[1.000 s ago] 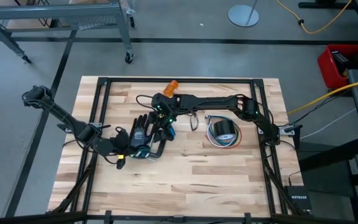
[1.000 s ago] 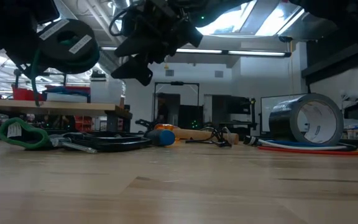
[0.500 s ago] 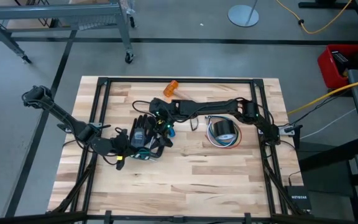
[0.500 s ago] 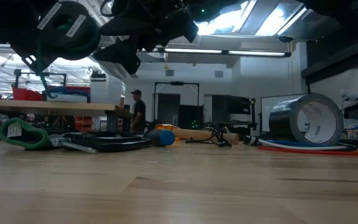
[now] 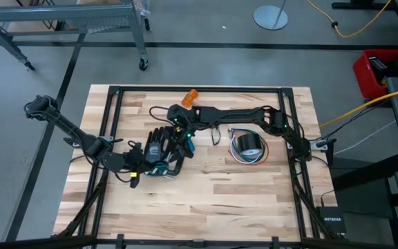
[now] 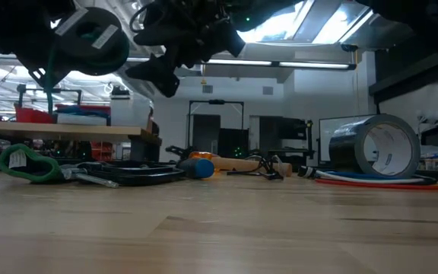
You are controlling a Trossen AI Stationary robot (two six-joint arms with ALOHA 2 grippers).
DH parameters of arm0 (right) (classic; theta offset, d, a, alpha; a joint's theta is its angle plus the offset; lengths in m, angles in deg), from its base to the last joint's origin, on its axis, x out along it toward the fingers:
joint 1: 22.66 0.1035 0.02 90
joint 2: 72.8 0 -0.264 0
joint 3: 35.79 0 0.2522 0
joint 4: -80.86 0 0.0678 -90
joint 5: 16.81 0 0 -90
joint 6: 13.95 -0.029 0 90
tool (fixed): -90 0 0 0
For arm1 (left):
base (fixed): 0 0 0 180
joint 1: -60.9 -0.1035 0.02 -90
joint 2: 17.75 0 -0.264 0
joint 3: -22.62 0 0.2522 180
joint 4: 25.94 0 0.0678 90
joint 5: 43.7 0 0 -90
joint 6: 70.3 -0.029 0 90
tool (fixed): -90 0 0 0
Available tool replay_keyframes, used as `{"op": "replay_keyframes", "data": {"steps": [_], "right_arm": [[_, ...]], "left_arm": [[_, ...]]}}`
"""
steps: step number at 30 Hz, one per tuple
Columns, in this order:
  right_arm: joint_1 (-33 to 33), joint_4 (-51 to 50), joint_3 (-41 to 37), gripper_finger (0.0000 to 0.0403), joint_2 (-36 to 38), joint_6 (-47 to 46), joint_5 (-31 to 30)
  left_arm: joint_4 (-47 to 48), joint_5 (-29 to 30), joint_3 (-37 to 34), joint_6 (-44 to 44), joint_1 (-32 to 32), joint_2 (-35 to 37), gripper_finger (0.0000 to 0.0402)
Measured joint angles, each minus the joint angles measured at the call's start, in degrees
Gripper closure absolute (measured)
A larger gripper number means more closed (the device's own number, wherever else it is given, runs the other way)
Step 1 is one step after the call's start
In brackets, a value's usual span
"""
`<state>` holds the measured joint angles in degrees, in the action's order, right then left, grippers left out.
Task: Coil cords
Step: Uncoil the green wire from the spool
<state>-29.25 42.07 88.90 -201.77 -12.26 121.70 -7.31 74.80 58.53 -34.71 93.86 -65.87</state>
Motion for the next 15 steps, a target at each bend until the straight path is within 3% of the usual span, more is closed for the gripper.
{"op": "replay_keyframes", "data": {"steps": [10,15], "right_arm": [[1.19,1.52,0.00,0.0141,0.00,0.04,-0.91],[1.81,3.20,0.00,0.0141,0.00,0.07,-5.80]], "left_arm": [[-0.17,-0.23,0.00,-0.20,-0.03,-0.01,0.0401],[-1.54,-0.46,0.00,-1.01,-0.01,-0.02,0.0401]]}}
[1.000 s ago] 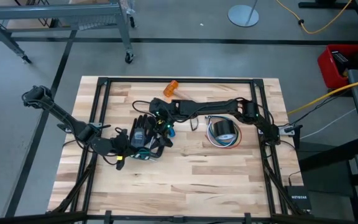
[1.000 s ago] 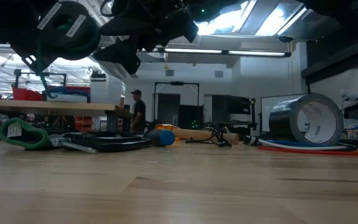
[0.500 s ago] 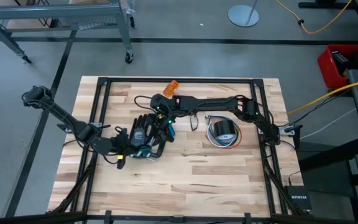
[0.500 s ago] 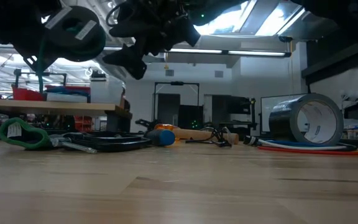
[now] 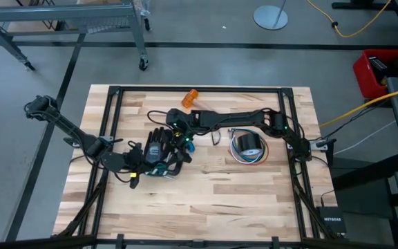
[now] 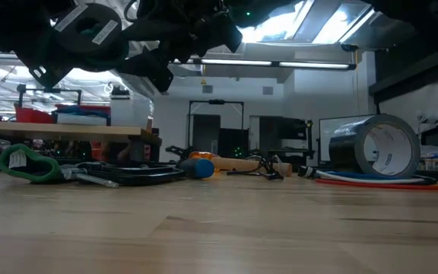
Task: Coil cords
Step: Uncoil the green wire from the spool
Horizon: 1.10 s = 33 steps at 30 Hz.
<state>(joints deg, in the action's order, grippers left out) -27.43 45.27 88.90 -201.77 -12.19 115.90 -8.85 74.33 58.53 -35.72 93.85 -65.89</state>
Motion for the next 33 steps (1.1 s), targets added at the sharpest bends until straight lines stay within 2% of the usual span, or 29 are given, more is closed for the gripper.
{"op": "replay_keyframes", "data": {"steps": [28,33], "right_arm": [[0.70,2.00,0.00,0.0141,0.02,-0.09,-2.44],[0.70,2.01,0.00,0.0170,0.02,-0.14,-0.94]], "left_arm": [[-2.56,0.65,-0.04,-2.74,-0.04,-0.02,0.0401],[-2.91,0.67,-0.04,-3.52,-0.04,-0.02,0.0401]]}}
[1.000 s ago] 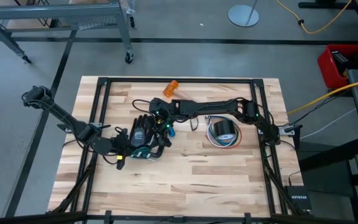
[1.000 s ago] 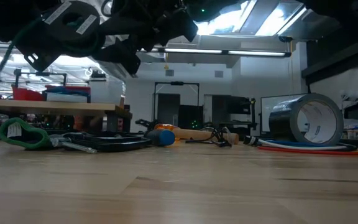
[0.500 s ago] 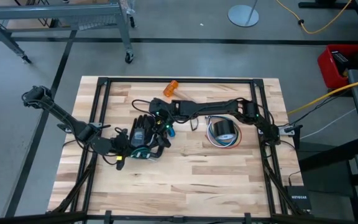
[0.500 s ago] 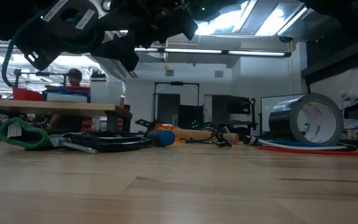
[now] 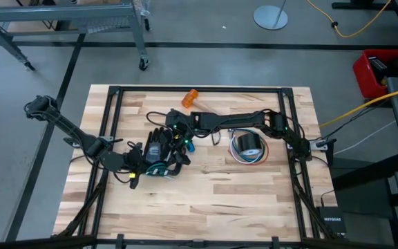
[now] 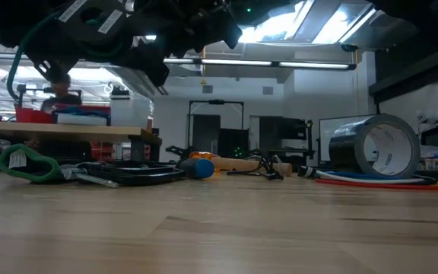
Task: Coil cords
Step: Uncoil the green wire from the spool
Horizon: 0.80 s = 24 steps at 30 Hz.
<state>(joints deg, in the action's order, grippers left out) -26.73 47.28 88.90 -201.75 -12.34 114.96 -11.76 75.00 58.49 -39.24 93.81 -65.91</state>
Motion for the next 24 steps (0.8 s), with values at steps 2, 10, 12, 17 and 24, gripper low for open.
{"op": "replay_keyframes", "data": {"steps": [2,10,12,17,24], "right_arm": [[0.00,-0.02,0.00,0.0197,0.00,0.06,0.32],[0.02,-0.21,0.00,0.0356,0.02,0.12,2.27],[-0.04,-0.19,0.00,0.0386,0.02,0.25,2.79],[-0.12,-1.25,0.02,0.0379,0.02,-0.10,2.98],[-1.56,-10.05,0.07,0.0391,0.02,0.91,3.94]], "left_arm": [[0.02,0.08,0.00,-0.02,0.00,0.00,0.0401],[0.55,0.33,-0.02,0.01,0.00,0.00,0.0401],[0.37,0.00,-0.02,0.35,0.02,0.00,0.0401],[0.37,0.12,-0.02,5.34,0.00,0.00,0.0397],[0.01,1.30,0.02,10.94,-0.11,0.00,0.0380]]}}
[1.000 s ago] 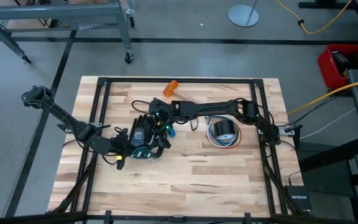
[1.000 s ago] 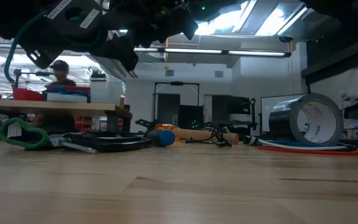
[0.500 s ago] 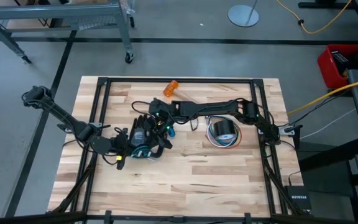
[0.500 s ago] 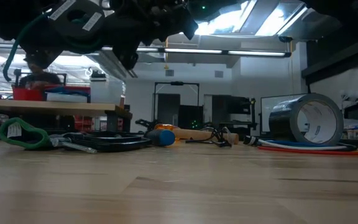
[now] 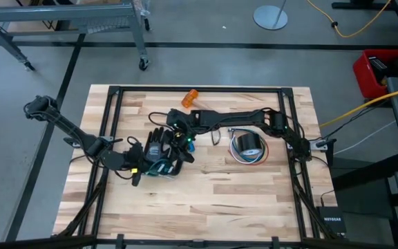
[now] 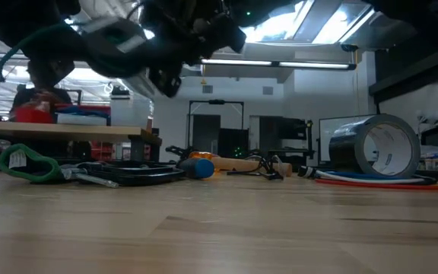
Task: Coil cords
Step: Uncoil the green wire from the spool
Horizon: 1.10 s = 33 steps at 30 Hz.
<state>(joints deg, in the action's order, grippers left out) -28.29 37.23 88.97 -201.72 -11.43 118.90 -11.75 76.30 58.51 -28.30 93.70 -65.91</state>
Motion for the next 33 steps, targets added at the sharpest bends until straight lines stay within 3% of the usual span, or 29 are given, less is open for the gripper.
{"op": "replay_keyframes", "data": {"steps": [6,13,19,27,33], "right_arm": [[-1.37,-15.29,-0.02,0.0396,0.00,8.47,-1.81],[-2.02,-30.00,-0.11,0.0398,0.05,17.27,-10.97],[-2.05,-31.14,-0.10,0.0398,0.08,18.50,-14.75],[-1.99,-28.18,-0.09,0.0398,0.09,18.74,-14.73],[-1.94,-24.68,-0.09,0.0398,0.11,16.59,-14.71]], "left_arm": [[2.13,6.15,0.15,-0.41,0.00,0.07,0.0358],[4.72,10.07,0.13,2.85,-2.27,0.02,0.0328],[1.91,10.04,0.09,2.93,-5.88,-4.03,0.0305],[-7.19,9.57,0.07,-11.17,-9.32,-16.03,0.0284],[-13.57,9.59,0.04,-17.07,-12.07,-23.42,0.0284]]}}
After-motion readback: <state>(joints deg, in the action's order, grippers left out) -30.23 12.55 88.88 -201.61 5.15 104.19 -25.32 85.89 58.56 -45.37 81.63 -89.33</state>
